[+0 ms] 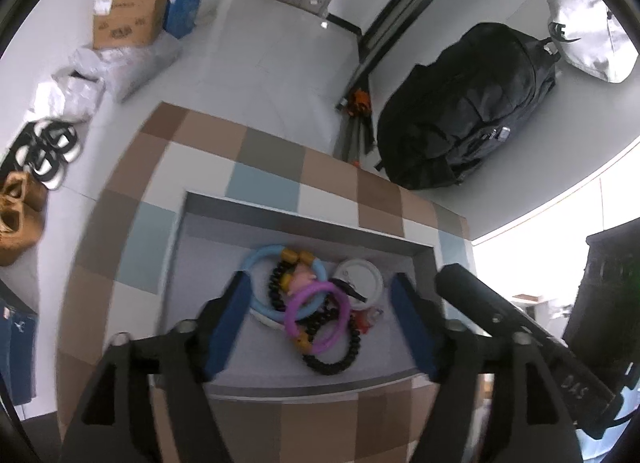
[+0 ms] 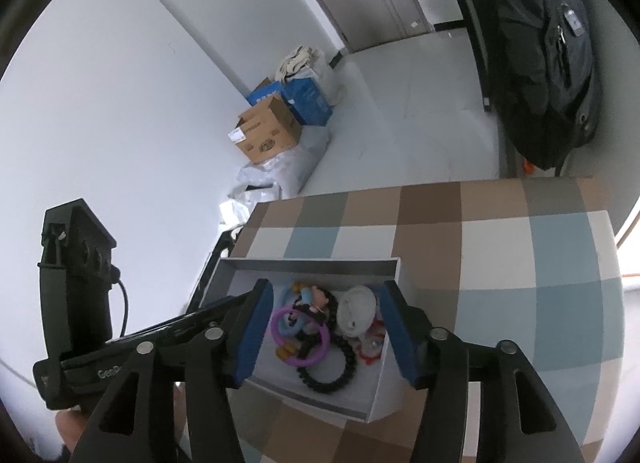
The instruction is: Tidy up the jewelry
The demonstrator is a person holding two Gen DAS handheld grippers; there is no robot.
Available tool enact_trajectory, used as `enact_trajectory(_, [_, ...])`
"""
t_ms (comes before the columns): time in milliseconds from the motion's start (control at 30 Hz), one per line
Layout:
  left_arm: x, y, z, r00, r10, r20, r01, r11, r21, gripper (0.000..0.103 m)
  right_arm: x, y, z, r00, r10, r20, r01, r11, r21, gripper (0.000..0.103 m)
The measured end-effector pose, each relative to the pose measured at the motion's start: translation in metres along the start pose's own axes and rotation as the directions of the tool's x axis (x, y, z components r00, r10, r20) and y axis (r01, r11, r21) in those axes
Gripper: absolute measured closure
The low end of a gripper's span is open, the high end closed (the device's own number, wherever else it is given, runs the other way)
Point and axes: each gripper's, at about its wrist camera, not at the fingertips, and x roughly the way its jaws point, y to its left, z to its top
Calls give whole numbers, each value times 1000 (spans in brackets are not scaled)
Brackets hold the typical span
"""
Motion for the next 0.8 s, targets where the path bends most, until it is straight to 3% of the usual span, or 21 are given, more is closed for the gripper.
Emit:
enact_trajectory(167, [-7, 4, 1, 999, 18, 32, -18, 1000, -13, 31, -6, 0, 0, 1000, -13, 15, 13, 1000, -3, 32])
enact_trajectory(267, [-13, 0, 0, 994, 89, 69, -91, 995, 29, 31, -7, 1, -1, 1000, -17, 18, 17, 1000, -7, 27])
enact_trajectory(467, [-24, -6, -3, 982, 143, 125, -155, 984, 86, 31, -11, 5, -4, 1000, -14, 28, 15, 999, -28, 21])
enact_trajectory(733, [-43, -5, -3, 978, 136, 160, -146, 988, 53, 31, -26, 15, -8, 996, -29, 89, 36, 997, -75, 6])
enact_trajectory(800, [-52, -7, -5, 969, 145, 198, -159, 986, 56, 30, -32, 16, -10, 993, -32, 111, 42, 996, -85, 3])
